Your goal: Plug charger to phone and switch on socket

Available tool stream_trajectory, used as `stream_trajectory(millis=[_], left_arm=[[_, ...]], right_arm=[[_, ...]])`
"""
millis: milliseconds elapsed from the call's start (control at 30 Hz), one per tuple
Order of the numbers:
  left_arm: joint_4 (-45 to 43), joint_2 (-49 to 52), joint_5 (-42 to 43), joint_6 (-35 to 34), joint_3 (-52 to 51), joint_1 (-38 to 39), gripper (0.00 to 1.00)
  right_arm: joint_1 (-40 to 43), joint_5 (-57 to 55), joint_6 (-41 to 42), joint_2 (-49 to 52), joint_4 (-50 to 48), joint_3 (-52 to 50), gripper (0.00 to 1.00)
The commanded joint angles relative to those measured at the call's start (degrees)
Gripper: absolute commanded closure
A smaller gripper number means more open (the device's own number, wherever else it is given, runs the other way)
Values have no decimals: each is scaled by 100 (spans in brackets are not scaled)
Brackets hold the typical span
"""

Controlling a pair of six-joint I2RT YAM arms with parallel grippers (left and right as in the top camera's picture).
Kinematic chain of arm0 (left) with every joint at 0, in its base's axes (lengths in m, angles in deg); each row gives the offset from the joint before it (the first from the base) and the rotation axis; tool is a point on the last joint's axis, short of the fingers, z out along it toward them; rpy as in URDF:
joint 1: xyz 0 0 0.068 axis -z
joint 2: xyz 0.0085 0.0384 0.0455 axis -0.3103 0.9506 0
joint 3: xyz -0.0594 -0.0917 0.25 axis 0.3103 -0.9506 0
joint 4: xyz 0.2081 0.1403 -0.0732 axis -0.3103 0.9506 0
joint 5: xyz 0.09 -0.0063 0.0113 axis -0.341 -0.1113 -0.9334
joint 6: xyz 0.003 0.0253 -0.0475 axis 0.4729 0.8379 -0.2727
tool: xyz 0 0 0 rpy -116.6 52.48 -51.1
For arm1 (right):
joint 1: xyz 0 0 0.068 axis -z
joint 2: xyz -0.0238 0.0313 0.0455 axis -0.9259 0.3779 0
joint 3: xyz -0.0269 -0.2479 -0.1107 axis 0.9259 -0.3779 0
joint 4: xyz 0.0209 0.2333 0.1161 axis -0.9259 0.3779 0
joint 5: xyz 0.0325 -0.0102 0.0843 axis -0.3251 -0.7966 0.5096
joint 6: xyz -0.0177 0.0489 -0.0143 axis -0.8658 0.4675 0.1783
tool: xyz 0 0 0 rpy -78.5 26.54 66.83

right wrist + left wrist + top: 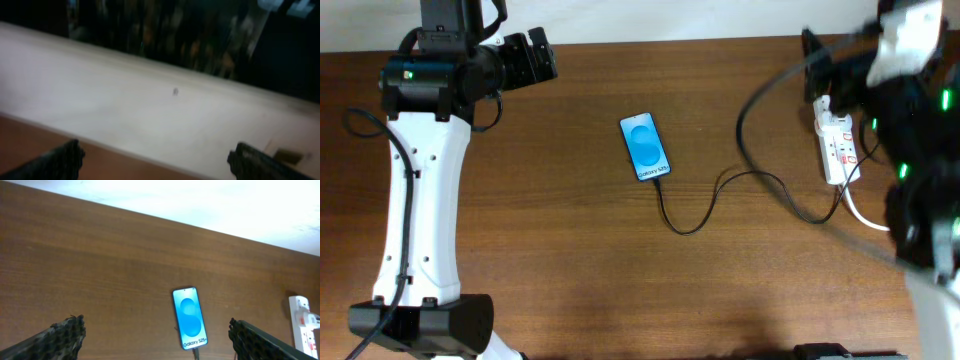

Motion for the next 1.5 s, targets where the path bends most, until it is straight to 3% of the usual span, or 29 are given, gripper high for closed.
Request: stream_trajectory(millis=[0, 133, 367, 533, 700, 933, 1167, 1467], left_arm=[[-7, -26, 35, 70, 59, -24, 1], [-7, -26, 35, 70, 59, -24, 1], [-7, -26, 35, 70, 59, -24, 1], [-7, -26, 35, 70, 59, -24, 1], [-7, -26, 35, 68, 59, -24, 1], [-7, -26, 35, 70, 59, -24, 1], [-7, -26, 35, 70, 59, -24, 1], [-7, -26, 35, 70, 59, -24, 1]], right_arm=[[-20, -52, 0, -1069, -837, -1375, 2], [125, -48, 24, -2225, -1659, -2953, 2], [282, -50, 57, -3864, -2028, -4979, 2], [275, -52, 133, -5099, -2868, -6688, 2], [271, -52, 297, -6028, -3123, -7700, 2], [271, -142, 323, -6330, -2577, -7945, 2], [271, -155, 328, -6330, -1303, -7945, 2], [271, -201, 326, -6328, -1261, -7945, 2]])
